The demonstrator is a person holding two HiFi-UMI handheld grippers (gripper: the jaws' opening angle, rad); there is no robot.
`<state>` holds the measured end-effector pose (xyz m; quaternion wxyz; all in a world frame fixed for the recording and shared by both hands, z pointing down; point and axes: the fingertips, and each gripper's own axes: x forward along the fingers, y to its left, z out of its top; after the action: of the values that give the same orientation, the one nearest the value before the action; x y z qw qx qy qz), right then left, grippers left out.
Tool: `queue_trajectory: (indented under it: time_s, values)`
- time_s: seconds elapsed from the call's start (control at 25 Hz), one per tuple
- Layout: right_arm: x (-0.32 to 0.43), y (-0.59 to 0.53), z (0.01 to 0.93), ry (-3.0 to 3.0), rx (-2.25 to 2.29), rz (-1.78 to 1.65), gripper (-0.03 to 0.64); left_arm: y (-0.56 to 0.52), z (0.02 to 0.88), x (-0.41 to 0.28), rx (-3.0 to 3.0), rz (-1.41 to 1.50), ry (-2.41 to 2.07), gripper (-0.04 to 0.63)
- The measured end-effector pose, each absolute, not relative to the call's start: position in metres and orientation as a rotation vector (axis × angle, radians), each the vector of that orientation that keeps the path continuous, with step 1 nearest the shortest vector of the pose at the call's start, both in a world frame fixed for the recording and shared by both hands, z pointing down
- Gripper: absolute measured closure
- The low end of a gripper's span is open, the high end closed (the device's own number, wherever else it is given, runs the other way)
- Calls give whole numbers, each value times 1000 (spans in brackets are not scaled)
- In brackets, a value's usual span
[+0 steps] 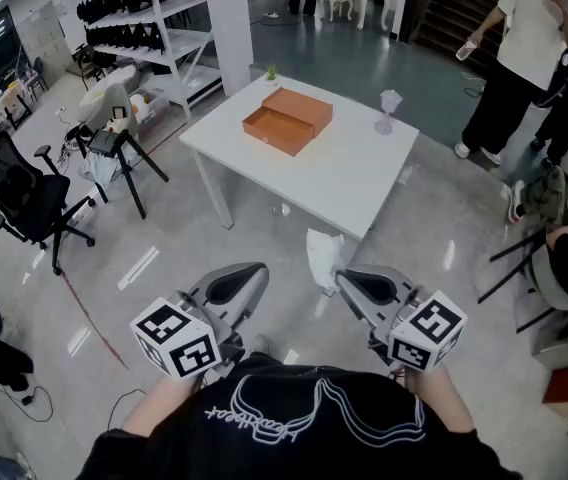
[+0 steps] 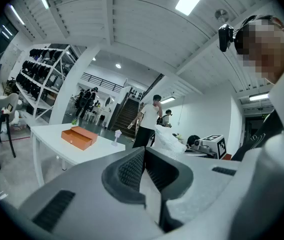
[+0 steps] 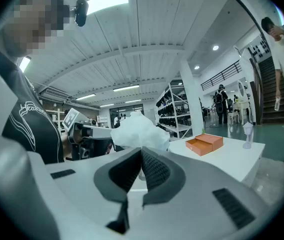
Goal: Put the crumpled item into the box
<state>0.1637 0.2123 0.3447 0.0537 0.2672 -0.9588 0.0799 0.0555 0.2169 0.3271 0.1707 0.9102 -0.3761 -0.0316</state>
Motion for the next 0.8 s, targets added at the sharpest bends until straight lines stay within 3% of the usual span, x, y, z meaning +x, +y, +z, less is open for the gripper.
queue_trajectory:
  time_s: [0.8]
  values:
    - [145, 163, 351, -2899, 836, 251, 609, 170, 344, 31, 2559, -106, -1057, 591]
